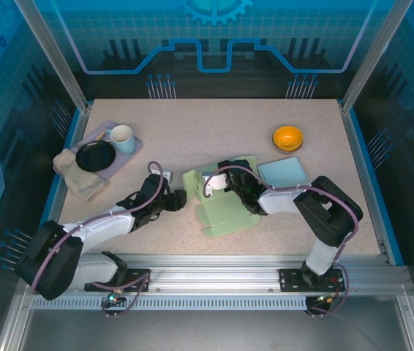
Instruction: Fold the paper box
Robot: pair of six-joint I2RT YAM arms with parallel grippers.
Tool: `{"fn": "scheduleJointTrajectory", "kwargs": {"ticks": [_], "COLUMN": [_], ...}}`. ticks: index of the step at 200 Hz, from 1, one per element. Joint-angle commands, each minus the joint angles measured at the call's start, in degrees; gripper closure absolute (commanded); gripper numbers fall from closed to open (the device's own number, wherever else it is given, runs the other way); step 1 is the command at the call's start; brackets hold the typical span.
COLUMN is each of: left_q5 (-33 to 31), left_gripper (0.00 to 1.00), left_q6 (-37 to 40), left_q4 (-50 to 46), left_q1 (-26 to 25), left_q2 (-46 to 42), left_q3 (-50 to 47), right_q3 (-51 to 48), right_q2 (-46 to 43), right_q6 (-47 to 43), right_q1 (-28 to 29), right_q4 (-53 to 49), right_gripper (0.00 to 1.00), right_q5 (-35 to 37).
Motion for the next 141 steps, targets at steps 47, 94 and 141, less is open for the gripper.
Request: {"fn": "scheduleJointTrajectory", "kwargs": {"ticks": [47,94,141], "left_q5": [10.6,9.8,12.7], "left_gripper": [0.31,0.32,0.43], "left_q6": [4.0,5.8,5.7], "left_q4": [6.7,6.0,7.8], "left_q1": [0.5,0.4,0.3], "left_q2": [-0.3,-0.7,1.7], "left_q3": [1.7,1.3,1.5], "right_q3": [-2.2,-4.0,-4.1], "right_q2": [-3.1,-2.7,-2.4], "right_q6": [1.6,1.0,2.0], "right_q1": [2.3,3.1,3.4], "right_q4": [3.4,7.3,7.1], "right_gripper": [1.0,1.0,1.0], "right_q5": [0.7,2.6,3.3]}}
